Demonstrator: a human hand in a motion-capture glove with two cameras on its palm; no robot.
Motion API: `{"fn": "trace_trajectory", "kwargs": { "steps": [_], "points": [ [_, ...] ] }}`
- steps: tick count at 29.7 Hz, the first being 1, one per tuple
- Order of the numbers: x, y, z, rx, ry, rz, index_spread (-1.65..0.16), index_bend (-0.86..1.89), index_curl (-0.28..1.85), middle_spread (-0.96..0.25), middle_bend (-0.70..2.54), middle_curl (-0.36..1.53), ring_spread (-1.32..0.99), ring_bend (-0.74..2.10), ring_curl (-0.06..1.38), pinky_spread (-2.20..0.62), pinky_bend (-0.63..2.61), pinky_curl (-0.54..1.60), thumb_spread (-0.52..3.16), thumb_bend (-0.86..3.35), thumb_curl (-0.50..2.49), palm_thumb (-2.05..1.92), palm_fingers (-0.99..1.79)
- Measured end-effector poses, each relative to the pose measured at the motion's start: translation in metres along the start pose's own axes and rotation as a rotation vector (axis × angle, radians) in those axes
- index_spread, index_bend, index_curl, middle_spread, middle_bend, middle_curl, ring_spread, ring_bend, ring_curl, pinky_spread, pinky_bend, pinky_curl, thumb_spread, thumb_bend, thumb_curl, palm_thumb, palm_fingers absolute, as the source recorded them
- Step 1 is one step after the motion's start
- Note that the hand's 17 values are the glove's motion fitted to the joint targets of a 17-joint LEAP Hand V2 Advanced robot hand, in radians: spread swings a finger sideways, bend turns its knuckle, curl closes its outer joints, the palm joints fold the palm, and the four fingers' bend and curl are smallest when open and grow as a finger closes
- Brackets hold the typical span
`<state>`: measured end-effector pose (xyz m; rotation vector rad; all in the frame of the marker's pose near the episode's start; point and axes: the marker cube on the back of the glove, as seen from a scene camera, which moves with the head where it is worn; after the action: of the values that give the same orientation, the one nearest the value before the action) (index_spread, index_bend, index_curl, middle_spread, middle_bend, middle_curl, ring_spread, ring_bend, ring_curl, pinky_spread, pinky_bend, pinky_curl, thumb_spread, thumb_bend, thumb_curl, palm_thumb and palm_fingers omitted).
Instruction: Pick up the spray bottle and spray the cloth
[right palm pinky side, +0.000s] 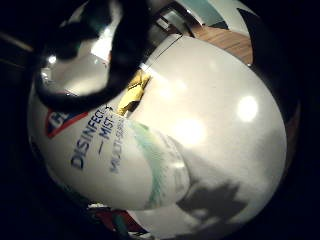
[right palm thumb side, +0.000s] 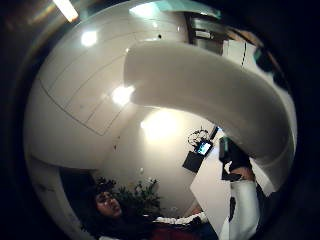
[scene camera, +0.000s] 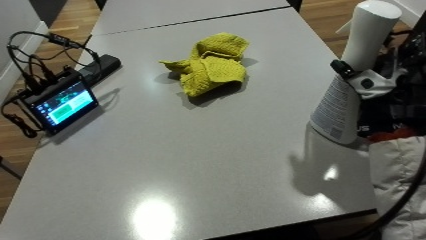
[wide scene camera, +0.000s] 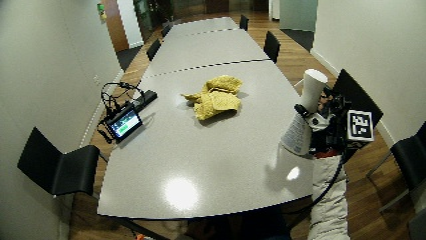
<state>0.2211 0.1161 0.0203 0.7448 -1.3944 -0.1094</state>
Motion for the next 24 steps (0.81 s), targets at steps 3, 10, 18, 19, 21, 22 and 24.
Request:
{"fn": "trace_trajectory", "kwargs": {
  "steps": [3, 10, 18, 19, 21, 22, 24],
  "points": [
    [-0.002, -0.008, 0.014, -0.045, -0.027, -0.032, -0.33, 0.15, 0.21, -0.08, 0.51, 0.42, -0.10, 0.64, 0.37, 0.12, 0.28, 0.29, 0.81, 0.09, 0.49, 1.10, 0.76],
    [-0.009, -0.018, 0.025, -0.040, 0.019, -0.058, -0.30, 0.14, 0.25, -0.15, 0.44, 0.43, -0.17, 0.63, 0.40, -0.13, 0.44, 0.35, 0.61, 0.02, 0.54, 1.11, 1.10],
    [-0.009, -0.018, 0.018, -0.043, 0.014, -0.078, -0.29, 0.18, 0.32, -0.16, 0.44, 0.47, -0.19, 0.60, 0.44, -0.24, 0.45, 0.39, 0.45, -0.02, 0.60, 1.12, 1.18],
    [-0.008, -0.018, 0.019, -0.045, 0.012, -0.080, -0.28, 0.18, 0.32, -0.17, 0.44, 0.47, -0.19, 0.59, 0.44, -0.25, 0.45, 0.39, 0.44, -0.02, 0.61, 1.12, 1.19],
    [-0.007, -0.016, 0.018, -0.048, 0.010, -0.078, -0.28, 0.18, 0.34, -0.17, 0.44, 0.47, -0.20, 0.59, 0.45, -0.26, 0.44, 0.39, 0.40, -0.02, 0.62, 1.12, 1.20],
    [-0.007, -0.015, 0.018, -0.050, 0.006, -0.072, -0.28, 0.18, 0.34, -0.17, 0.44, 0.48, -0.20, 0.59, 0.45, -0.26, 0.44, 0.39, 0.38, -0.02, 0.63, 1.12, 1.21],
    [-0.008, -0.012, 0.016, -0.056, -0.001, -0.052, -0.28, 0.19, 0.36, -0.18, 0.44, 0.48, -0.20, 0.58, 0.45, -0.27, 0.43, 0.39, 0.35, -0.03, 0.64, 1.12, 1.22]
  ]
}}
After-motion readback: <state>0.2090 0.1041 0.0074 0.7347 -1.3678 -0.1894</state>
